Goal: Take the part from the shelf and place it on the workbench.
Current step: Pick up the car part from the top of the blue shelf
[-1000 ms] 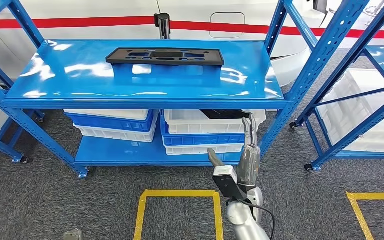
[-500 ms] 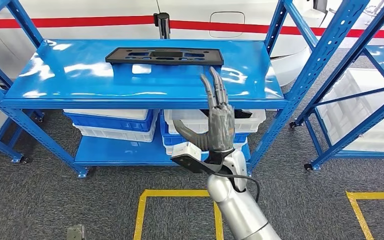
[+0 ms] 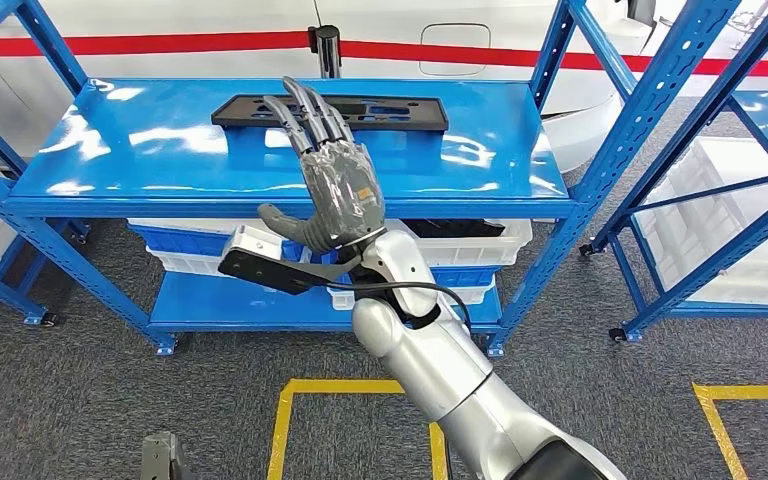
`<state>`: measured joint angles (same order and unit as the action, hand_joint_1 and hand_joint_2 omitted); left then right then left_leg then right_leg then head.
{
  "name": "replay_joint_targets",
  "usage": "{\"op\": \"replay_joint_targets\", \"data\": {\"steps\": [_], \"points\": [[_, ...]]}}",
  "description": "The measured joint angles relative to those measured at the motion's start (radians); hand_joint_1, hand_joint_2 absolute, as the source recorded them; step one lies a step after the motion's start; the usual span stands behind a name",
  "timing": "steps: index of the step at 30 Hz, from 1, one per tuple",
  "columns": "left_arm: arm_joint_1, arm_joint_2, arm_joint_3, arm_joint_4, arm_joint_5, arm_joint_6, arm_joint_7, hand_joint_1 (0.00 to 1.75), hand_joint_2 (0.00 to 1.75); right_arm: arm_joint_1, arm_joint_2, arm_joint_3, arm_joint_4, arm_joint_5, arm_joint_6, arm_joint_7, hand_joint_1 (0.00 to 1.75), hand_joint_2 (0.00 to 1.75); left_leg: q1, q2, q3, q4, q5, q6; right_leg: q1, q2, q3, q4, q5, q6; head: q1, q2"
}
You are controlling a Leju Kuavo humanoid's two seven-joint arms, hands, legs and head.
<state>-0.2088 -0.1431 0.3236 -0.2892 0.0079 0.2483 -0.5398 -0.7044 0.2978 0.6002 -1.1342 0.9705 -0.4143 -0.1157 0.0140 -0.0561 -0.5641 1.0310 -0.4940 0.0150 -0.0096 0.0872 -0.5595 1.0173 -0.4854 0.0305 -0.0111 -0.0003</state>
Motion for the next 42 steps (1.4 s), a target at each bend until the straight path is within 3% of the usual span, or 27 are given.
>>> {"op": "replay_joint_targets", "data": {"steps": [11, 13, 15, 16, 18, 19, 20, 22, 23, 25, 27, 29, 30, 32, 33, 34, 35, 38, 40, 42], "points": [[-0.013, 0.017, 0.0, 0.0, 0.006, -0.017, 0.006, 0.0, 0.0, -0.043, 0.01, 0.0, 0.052, -0.122, 0.043, -0.012, 0.0, 1.75, -0.005, 0.002, -0.001, 0.001, 0.0, 0.005, -0.018, 0.004, -0.002, -0.008, 0.004, 0.007, 0.0, 0.0], [-0.017, 0.019, 0.0, 0.0, 0.007, -0.017, 0.004, 0.0, 0.0, -0.049, 0.009, -0.01, 0.049, -0.146, 0.05, -0.013, 0.0, 1.75, 0.001, 0.01, 0.006, -0.011, 0.005, 0.014, -0.015, -0.016, -0.015, 0.007, -0.001, 0.009, 0.001, 0.0], [-0.017, 0.021, 0.0, 0.0, 0.007, -0.016, 0.004, 0.0, 0.0, -0.057, 0.008, -0.021, 0.042, -0.166, 0.058, -0.015, 0.0, 1.75, 0.006, 0.022, 0.013, -0.021, 0.009, 0.021, -0.011, -0.055, -0.066, 0.094, -0.032, 0.003, 0.005, 0.0], [-0.017, 0.022, 0.0, 0.0, 0.007, -0.016, 0.005, 0.0, 0.0, -0.059, 0.007, -0.026, 0.038, -0.177, 0.062, -0.016, 0.0, 1.75, 0.006, 0.028, 0.014, -0.021, 0.008, 0.023, -0.01, -0.067, -0.109, 0.166, -0.053, -0.001, 0.007, 0.0], [-0.016, 0.024, 0.0, 0.0, 0.007, -0.014, 0.006, 0.0, 0.0, -0.058, 0.002, -0.039, 0.03, -0.198, 0.071, -0.019, 0.0, 1.75, 0.006, 0.038, 0.015, -0.021, 0.005, 0.022, -0.011, -0.073, -0.184, 0.28, -0.076, -0.001, 0.007, 0.0], [-0.017, 0.024, 0.0, 0.0, 0.007, -0.014, 0.007, 0.0, 0.0, -0.056, -0.002, -0.046, 0.025, -0.206, 0.074, -0.02, 0.0, 1.75, 0.007, 0.042, 0.017, -0.021, 0.002, 0.02, -0.012, -0.074, -0.2, 0.291, -0.066, 0.005, 0.008, 0.0], [-0.017, 0.024, 0.0, 0.0, 0.007, -0.013, 0.007, 0.0, 0.0, -0.055, -0.006, -0.052, 0.018, -0.211, 0.075, -0.022, 0.0, 1.75, 0.008, 0.044, 0.021, -0.02, -0.003, 0.016, -0.014, -0.076, -0.192, 0.256, -0.04, 0.013, 0.008, 0.0], [-0.018, 0.025, 0.0, 0.0, 0.007, -0.011, 0.007, 0.0, 0.0, -0.055, -0.013, -0.064, 0.003, -0.218, 0.077, -0.023, 0.0, 1.75, 0.011, 0.047, 0.033, -0.02, -0.015, 0.003, -0.018, -0.085, -0.138, 0.121, 0.03, 0.027, 0.008, 0.0], [-0.019, 0.025, 0.0, 0.0, 0.007, -0.01, 0.008, 0.0, 0.0, -0.055, -0.015, -0.069, -0.004, -0.219, 0.079, -0.024, 0.0, 1.75, 0.01, 0.048, 0.037, -0.019, -0.021, -0.005, -0.018, -0.087, -0.112, 0.064, 0.053, 0.027, 0.008, 0.0], [-0.022, 0.027, 0.0, 0.0, 0.007, -0.008, 0.009, 0.0, 0.0, -0.055, -0.021, -0.077, -0.013, -0.222, 0.084, -0.024, 0.0, 1.75, 0.008, 0.05, 0.04, -0.021, -0.029, -0.017, -0.013, -0.087, -0.091, 0.02, 0.063, 0.011, 0.008, 0.0], [-0.025, 0.027, 0.0, 0.0, 0.008, -0.008, 0.01, 0.0, 0.0, -0.054, -0.024, -0.082, -0.02, -0.224, 0.087, -0.024, 0.0, 1.75, 0.011, 0.052, 0.044, -0.026, -0.033, -0.025, -0.012, -0.08, -0.088, 0.019, 0.059, -0.006, 0.006, 0.0], [-0.029, 0.027, 0.0, 0.0, 0.009, -0.008, 0.01, 0.0, 0.0, -0.056, -0.024, -0.085, -0.027, -0.225, 0.091, -0.025, 0.0, 1.75, 0.016, 0.054, 0.032, 0.009, -0.052, -0.033, -0.014, -0.076, -0.078, 0.016, 0.052, -0.022, 0.005, 0.0], [-0.031, 0.027, 0.0, -0.001, 0.01, -0.008, 0.009, 0.0, 0.0, -0.057, -0.024, -0.086, -0.029, -0.226, 0.092, -0.025, 0.0, 1.75, 0.017, 0.054, 0.008, 0.058, -0.071, -0.035, -0.015, -0.075, -0.072, 0.016, 0.048, -0.03, 0.004, 0.0], [-0.032, 0.029, 0.0, 0.0, 0.011, -0.008, 0.007, 0.0, 0.0, -0.057, -0.024, -0.086, -0.03, -0.229, 0.094, -0.026, 0.0, 1.75, 0.016, 0.055, -0.08, 0.203, -0.116, -0.037, -0.008, -0.074, -0.062, 0.015, 0.04, -0.045, 0.004, 0.0], [-0.031, 0.029, 0.0, 0.0, 0.012, -0.008, 0.006, 0.0, 0.0, -0.055, -0.024, -0.087, -0.03, -0.231, 0.094, -0.026, 0.0, 1.75, 0.016, 0.054, -0.124, 0.259, -0.123, -0.036, -0.004, -0.072, -0.058, 0.015, 0.036, -0.051, 0.004, 0.0], [-0.03, 0.03, 0.0, 0.0, 0.013, -0.008, 0.005, 0.0, 0.0, -0.053, -0.025, -0.087, -0.03, -0.233, 0.094, -0.027, 0.0, 1.75, 0.016, 0.054, -0.155, 0.289, -0.116, -0.034, 0.0, -0.07, -0.054, 0.015, 0.032, -0.055, 0.004, 0.0], [-0.03, 0.031, 0.0, 0.0, 0.013, -0.01, 0.004, 0.0, 0.0, -0.053, -0.025, -0.088, -0.03, -0.235, 0.094, -0.027, 0.0, 1.75, 0.014, 0.054, -0.164, 0.267, -0.081, -0.028, 0.004, -0.067, -0.048, 0.015, 0.028, -0.058, 0.004, 0.0], [-0.031, 0.032, 0.0, 0.0, 0.012, -0.016, 0.001, 0.0, 0.0, -0.053, -0.027, -0.095, -0.029, -0.239, 0.094, -0.03, 0.0, 1.75, -0.001, 0.053, -0.109, 0.074, 0.054, 0.005, 0.014, -0.061, -0.029, 0.014, 0.015, -0.058, 0.005, 0.0], [-0.034, 0.034, 0.0, 0.0, 0.01, -0.017, 0.0, 0.0, 0.0, -0.053, -0.031, -0.099, -0.028, -0.24, 0.094, -0.03, 0.0, 1.75, -0.012, 0.054, -0.085, 0.012, 0.071, 0.021, 0.015, -0.06, -0.028, 0.013, 0.009, -0.053, 0.006, 0.0], [-0.036, 0.033, 0.0, 0.0, 0.008, -0.017, 0.0, 0.0, 0.0, -0.051, -0.036, -0.102, -0.028, -0.242, 0.093, -0.031, 0.0, 1.75, -0.014, 0.054, -0.076, -0.003, 0.066, 0.025, 0.015, -0.06, -0.028, 0.009, 0.005, -0.044, 0.005, 0.0]]}}
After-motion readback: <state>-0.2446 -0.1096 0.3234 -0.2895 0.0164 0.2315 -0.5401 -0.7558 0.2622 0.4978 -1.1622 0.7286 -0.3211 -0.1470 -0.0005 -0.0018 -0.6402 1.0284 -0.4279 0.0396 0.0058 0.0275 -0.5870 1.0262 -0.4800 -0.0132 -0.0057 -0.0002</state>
